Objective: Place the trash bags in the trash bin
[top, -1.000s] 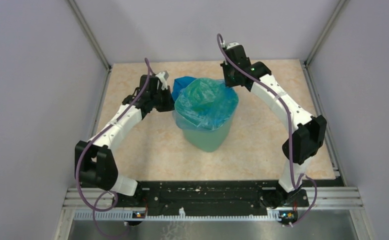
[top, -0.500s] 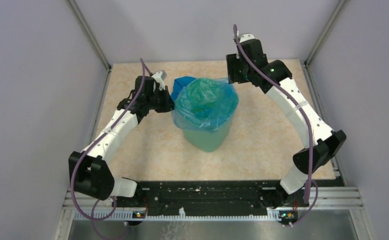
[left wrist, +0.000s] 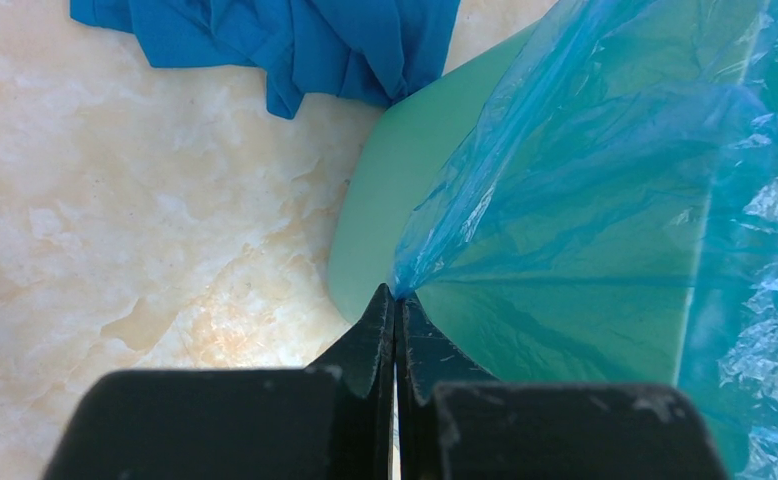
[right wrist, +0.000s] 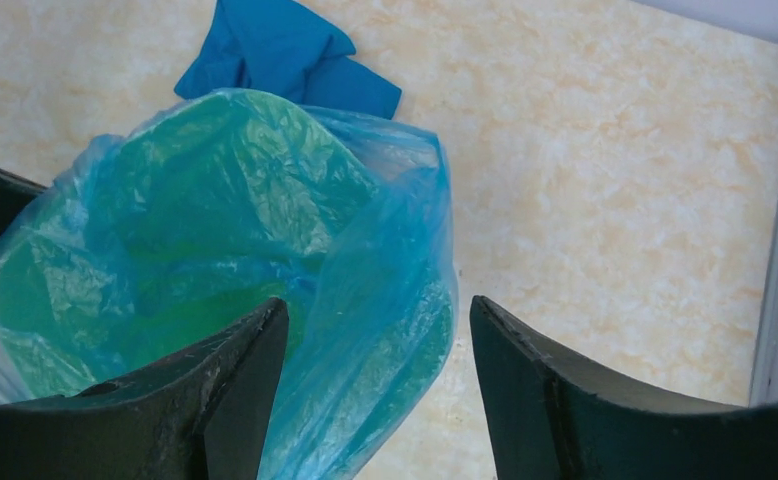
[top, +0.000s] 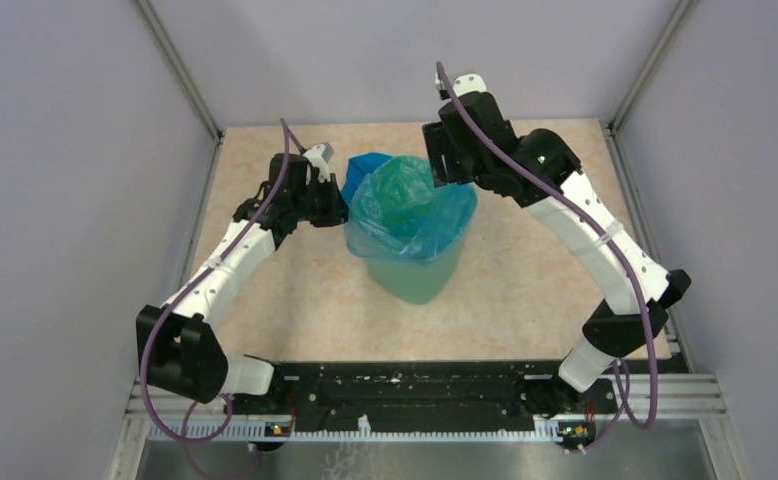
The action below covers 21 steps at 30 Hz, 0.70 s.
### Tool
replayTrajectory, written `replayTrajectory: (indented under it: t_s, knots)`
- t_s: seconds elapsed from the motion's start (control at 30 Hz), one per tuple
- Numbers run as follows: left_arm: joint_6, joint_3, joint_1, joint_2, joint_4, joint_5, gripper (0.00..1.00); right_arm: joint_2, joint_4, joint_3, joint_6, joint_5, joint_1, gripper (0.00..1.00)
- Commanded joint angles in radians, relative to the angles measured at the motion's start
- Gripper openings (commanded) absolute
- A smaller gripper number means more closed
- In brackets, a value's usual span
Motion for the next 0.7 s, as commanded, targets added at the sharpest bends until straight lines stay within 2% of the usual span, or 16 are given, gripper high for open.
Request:
replayTrajectory:
  t_s: [0.0, 0.1, 0.23, 0.37, 0.43, 0.47, 0.57, 0.67]
  knots:
    - [-0.001, 0.001, 0.003, -0.039, 0.027, 0.016, 0.00, 0.066, -0.134, 0.144, 0.033, 0.120, 0.084, 0.69]
    - [0.001, 0.000, 0.003, -0.041, 0.025, 0.013, 0.00, 0.130, -0.226, 0.213, 0.051, 0.170, 0.124, 0.72]
    - [0.002, 0.000, 0.002, -0.043, 0.021, 0.014, 0.00, 0.152, -0.244, 0.167, 0.064, 0.138, 0.130, 0.75]
    - [0.001, -0.005, 0.003, -0.049, 0.021, 0.015, 0.00, 0.134, -0.236, 0.116, 0.086, 0.139, 0.130, 0.71]
    - [0.002, -0.007, 0.002, -0.053, 0.020, 0.014, 0.00, 0.117, -0.221, 0.091, 0.087, 0.132, 0.130, 0.66]
    - [0.002, -0.007, 0.003, -0.054, 0.021, 0.013, 0.00, 0.107, -0.219, 0.084, 0.091, 0.132, 0.130, 0.61]
    - [0.001, -0.008, 0.003, -0.058, 0.020, 0.018, 0.00, 0.082, -0.212, 0.059, 0.100, 0.136, 0.130, 0.36]
    - [-0.003, -0.008, 0.002, -0.062, 0.022, 0.027, 0.00, 0.053, -0.204, 0.023, 0.106, 0.130, 0.130, 0.16]
